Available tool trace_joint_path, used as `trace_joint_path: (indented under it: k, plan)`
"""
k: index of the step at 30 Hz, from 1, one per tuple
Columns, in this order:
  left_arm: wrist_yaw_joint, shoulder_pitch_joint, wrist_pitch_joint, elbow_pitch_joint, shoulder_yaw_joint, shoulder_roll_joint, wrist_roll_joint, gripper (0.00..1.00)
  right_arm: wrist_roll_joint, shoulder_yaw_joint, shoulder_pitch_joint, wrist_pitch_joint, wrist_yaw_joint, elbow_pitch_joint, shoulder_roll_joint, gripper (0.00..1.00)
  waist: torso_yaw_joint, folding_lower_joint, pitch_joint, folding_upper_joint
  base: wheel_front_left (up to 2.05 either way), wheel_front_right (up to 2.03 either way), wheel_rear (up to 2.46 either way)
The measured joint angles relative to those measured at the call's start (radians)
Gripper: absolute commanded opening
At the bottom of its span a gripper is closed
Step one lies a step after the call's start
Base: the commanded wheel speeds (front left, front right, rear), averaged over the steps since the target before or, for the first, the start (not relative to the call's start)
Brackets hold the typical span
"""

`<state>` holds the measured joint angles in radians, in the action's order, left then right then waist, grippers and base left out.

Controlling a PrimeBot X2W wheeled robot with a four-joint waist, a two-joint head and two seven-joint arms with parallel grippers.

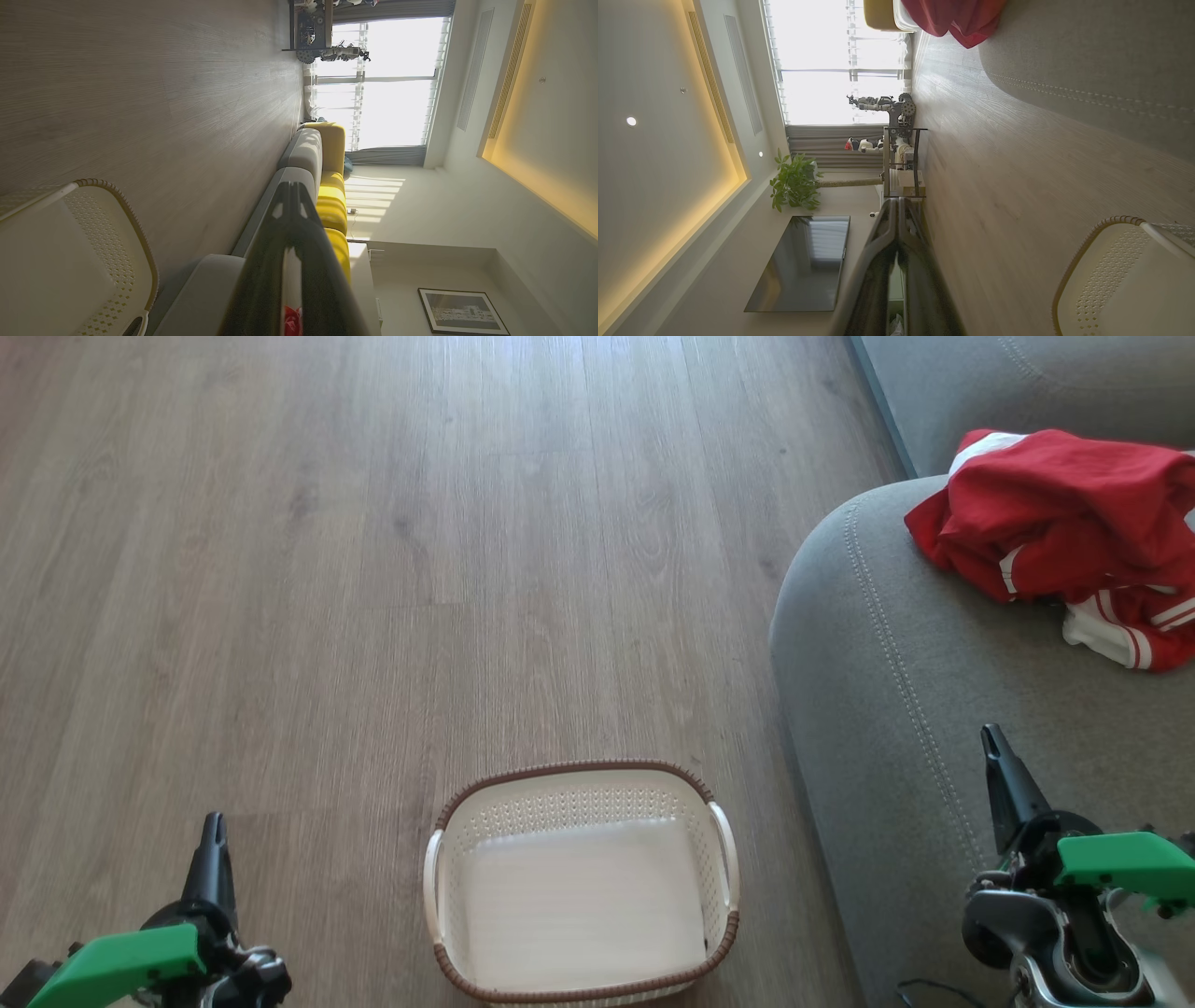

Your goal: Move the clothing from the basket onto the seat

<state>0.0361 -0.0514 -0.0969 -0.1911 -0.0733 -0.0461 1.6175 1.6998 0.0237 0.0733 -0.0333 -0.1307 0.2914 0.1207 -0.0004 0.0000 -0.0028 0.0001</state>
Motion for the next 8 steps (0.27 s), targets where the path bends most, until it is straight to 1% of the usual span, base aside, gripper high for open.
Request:
trace_joint_path:
  k: [8]
  plan:
    - [0.0,0.0,-0.004,0.0,0.0,0.0,0.0,0.0,0.01,-0.01,0.0,0.009,0.0,-0.002,0.006,0.0,0.0,0.0,0.0,0.0,0.0,0.0,0.0]
